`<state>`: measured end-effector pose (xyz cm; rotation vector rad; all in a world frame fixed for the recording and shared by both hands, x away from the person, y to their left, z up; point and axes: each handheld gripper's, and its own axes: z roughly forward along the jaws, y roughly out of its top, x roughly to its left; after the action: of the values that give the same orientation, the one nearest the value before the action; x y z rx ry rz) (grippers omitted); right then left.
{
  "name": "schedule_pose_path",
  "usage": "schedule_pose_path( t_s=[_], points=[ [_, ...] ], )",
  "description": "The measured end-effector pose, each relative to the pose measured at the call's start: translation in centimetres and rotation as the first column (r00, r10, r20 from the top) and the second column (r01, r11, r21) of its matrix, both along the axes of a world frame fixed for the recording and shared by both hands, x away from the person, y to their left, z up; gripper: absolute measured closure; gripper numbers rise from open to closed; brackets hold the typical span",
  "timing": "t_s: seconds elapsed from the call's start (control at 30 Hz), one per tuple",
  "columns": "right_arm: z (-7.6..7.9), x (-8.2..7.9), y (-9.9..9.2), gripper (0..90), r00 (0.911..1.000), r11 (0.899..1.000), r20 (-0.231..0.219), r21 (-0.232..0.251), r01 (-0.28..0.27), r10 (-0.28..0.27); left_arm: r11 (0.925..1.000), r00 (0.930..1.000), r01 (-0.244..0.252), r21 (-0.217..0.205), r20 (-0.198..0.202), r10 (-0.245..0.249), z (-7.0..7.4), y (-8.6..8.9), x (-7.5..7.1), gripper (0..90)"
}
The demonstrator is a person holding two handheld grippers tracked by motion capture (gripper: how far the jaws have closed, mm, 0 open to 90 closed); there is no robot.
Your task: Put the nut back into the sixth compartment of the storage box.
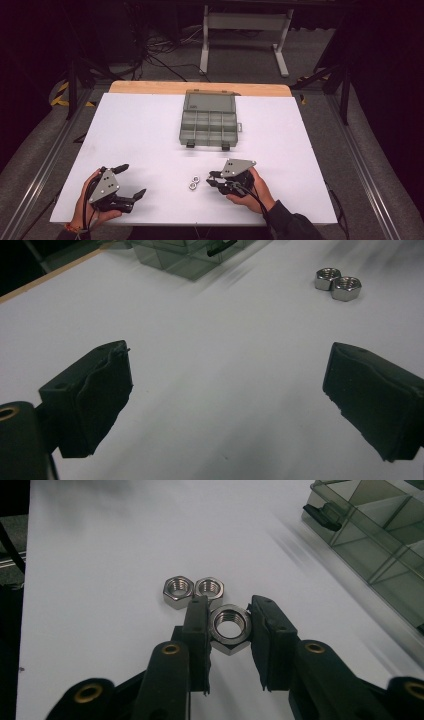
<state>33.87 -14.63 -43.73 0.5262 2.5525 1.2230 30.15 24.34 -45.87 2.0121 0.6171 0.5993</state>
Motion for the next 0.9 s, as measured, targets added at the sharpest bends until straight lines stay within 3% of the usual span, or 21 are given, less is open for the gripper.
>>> schedule_pose_path(
  t_s=[0.4,0.9],
  points=[
    [0.6,0.8,-0.2,70.8,0.9998,1.000,0.012,0.005,0.018,-0.018,0.9999,0.9999,0.010,0.002,0.002,-0.010,0.1,-0.2,0.0,6.1],
    [3.0,3.1,-0.5,70.7,0.9949,0.996,0.064,0.045,0.075,-0.078,0.9996,0.9999,0.006,-0.029,0.014,-0.006,0.4,-0.1,-0.3,5.9]
  ],
)
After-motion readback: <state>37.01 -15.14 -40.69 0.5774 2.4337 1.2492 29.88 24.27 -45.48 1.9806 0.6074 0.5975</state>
